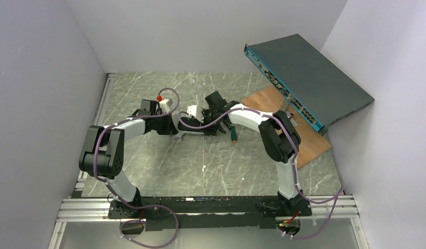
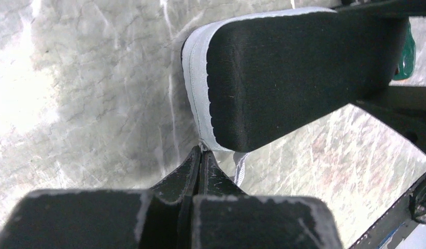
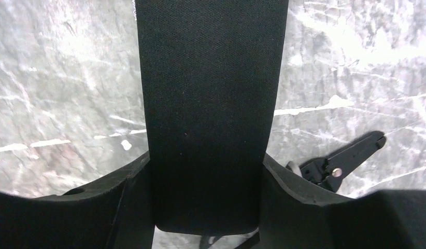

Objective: Open the umbrella

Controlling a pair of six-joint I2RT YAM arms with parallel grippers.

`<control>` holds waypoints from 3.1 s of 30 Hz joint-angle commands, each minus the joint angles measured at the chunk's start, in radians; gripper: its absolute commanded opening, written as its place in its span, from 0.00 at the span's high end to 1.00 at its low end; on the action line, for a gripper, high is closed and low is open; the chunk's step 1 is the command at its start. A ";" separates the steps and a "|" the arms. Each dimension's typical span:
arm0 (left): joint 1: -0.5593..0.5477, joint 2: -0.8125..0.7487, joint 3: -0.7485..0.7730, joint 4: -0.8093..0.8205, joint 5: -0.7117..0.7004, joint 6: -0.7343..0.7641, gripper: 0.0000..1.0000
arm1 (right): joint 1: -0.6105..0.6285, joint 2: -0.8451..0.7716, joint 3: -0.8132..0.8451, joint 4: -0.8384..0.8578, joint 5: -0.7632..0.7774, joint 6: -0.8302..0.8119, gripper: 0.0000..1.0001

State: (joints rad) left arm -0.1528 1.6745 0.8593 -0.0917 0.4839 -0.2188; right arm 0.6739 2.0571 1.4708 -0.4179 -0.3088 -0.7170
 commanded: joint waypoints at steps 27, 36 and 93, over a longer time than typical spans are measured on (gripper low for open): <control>0.018 0.197 0.479 -0.330 0.082 0.570 1.00 | -0.069 0.155 0.166 -0.507 -0.216 -0.754 0.87; 0.018 0.046 0.295 -0.207 0.052 0.780 1.00 | -0.075 0.157 0.162 -0.488 -0.239 -0.698 0.90; -0.299 -0.512 -0.311 0.281 -0.154 0.346 0.53 | -0.148 0.054 0.010 -0.531 -0.273 -0.982 0.93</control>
State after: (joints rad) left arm -0.4171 1.1526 0.5476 0.0887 0.4126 0.2634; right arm 0.5289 2.0903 1.5421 -0.7616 -0.5861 -1.6207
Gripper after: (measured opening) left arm 0.490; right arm 0.591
